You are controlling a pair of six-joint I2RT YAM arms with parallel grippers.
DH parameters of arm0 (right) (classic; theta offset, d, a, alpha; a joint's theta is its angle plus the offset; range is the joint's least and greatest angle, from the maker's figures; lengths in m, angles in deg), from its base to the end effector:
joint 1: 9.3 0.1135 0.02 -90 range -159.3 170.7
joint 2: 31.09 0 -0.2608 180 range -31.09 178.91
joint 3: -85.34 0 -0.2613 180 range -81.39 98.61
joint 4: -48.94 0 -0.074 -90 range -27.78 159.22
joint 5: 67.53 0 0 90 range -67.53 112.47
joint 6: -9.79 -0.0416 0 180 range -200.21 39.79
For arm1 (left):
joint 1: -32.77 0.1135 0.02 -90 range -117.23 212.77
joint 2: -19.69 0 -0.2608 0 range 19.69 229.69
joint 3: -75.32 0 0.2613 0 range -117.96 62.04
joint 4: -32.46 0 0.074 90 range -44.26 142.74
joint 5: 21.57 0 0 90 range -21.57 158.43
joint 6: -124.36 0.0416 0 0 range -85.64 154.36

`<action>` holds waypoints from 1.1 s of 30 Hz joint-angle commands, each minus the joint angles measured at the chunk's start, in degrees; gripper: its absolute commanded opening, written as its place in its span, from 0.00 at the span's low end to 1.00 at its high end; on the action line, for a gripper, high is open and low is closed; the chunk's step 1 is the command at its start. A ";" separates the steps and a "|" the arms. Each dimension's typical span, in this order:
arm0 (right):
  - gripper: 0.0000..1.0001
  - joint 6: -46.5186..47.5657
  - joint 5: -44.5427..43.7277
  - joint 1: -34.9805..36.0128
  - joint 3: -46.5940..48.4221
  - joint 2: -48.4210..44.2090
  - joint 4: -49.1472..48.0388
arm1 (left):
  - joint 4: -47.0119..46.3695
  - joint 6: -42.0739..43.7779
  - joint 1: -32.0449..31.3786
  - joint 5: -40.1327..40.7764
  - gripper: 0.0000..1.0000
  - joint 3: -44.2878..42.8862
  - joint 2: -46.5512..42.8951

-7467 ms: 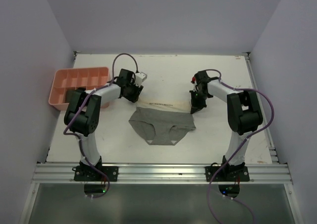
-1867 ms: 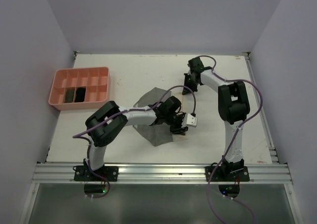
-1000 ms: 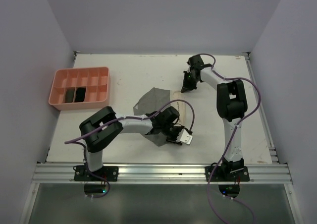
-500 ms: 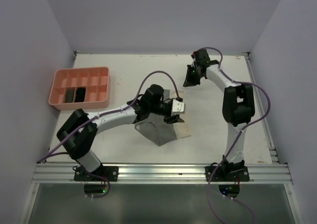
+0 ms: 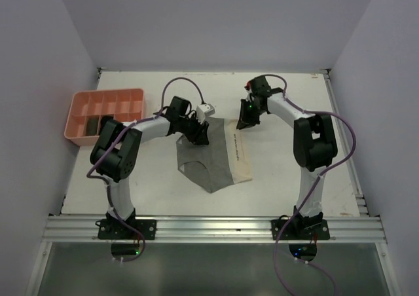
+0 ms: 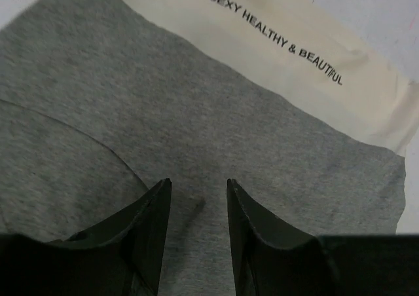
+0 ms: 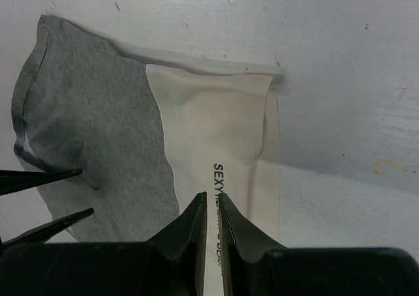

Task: Roll the underwear
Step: Flatten the underwear

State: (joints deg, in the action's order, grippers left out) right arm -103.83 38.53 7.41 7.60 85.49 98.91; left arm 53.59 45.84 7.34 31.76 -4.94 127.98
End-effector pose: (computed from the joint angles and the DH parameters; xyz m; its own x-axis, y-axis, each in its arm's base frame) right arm 0.4175 0.1373 0.1794 -0.9474 0.1176 -0.2976 -0.0127 0.9155 0.4022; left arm 0.3530 -0.1954 0.1571 -0.5308 0.4292 -0.7308 0.8192 0.4809 -0.3126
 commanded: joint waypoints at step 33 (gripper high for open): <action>0.00 1.20 -13.84 1.31 -1.81 -6.97 11.56 | 5.50 -1.38 1.61 5.37 0.45 0.36 6.14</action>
State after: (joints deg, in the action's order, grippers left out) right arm -104.49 32.41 8.70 2.25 84.22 106.07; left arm 57.00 44.29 7.95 32.77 -4.92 131.43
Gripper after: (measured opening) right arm 0.010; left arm 0.442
